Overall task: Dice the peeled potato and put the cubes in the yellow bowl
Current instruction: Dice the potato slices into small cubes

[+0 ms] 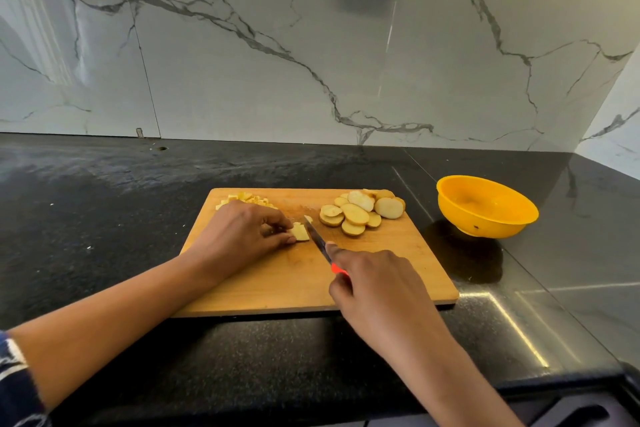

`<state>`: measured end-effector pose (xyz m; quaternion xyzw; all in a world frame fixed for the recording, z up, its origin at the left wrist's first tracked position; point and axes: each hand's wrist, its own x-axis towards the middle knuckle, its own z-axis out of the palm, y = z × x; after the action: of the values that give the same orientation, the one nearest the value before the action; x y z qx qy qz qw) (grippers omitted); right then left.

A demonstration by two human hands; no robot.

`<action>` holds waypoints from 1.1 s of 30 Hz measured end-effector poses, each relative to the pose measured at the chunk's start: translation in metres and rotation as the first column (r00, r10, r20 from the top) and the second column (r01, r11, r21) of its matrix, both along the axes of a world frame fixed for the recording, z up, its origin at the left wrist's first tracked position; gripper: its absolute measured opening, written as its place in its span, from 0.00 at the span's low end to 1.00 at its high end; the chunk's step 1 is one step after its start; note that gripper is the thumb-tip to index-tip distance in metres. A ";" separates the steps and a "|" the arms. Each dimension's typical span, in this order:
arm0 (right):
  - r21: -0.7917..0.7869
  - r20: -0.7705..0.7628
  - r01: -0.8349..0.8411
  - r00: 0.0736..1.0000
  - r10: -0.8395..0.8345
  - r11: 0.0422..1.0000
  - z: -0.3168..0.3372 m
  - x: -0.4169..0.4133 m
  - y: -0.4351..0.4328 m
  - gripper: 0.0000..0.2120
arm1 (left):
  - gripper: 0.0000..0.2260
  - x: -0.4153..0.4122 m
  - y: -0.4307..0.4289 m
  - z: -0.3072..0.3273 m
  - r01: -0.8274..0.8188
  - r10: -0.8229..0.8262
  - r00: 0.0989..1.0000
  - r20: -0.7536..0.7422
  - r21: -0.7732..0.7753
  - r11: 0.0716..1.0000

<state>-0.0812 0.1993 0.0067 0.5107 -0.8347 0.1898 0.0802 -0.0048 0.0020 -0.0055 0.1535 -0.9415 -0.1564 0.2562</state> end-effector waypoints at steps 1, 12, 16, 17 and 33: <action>0.001 0.004 0.004 1.000 -0.004 1.000 -0.005 0.001 -0.005 0.23 | 0.12 0.000 -0.001 0.000 -0.006 0.006 1.000 -0.004 0.001 1.000; 0.046 -0.084 -0.029 0.996 0.033 0.999 -0.007 0.003 -0.027 0.21 | 0.06 -0.003 -0.008 -0.007 0.089 -0.096 0.993 -0.071 -0.088 0.992; 0.139 -0.072 -0.045 0.996 0.056 0.989 0.001 -0.002 -0.046 0.15 | 0.04 -0.005 -0.007 -0.007 0.114 -0.128 0.989 -0.079 -0.155 0.981; 0.154 -0.074 -0.043 0.996 0.055 0.987 0.002 -0.001 -0.045 0.15 | 0.05 -0.005 -0.007 -0.006 0.114 -0.128 0.989 -0.076 -0.165 0.980; 0.071 -0.111 -0.032 0.993 0.039 0.997 0.011 -0.014 0.011 0.24 | 0.11 0.004 -0.016 -0.003 0.022 -0.026 0.996 -0.089 -0.048 0.999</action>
<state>-0.0955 0.2106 0.0179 0.5378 -0.8257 0.1334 0.1060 -0.0003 -0.0140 -0.0087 0.1289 -0.9343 -0.1439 0.2996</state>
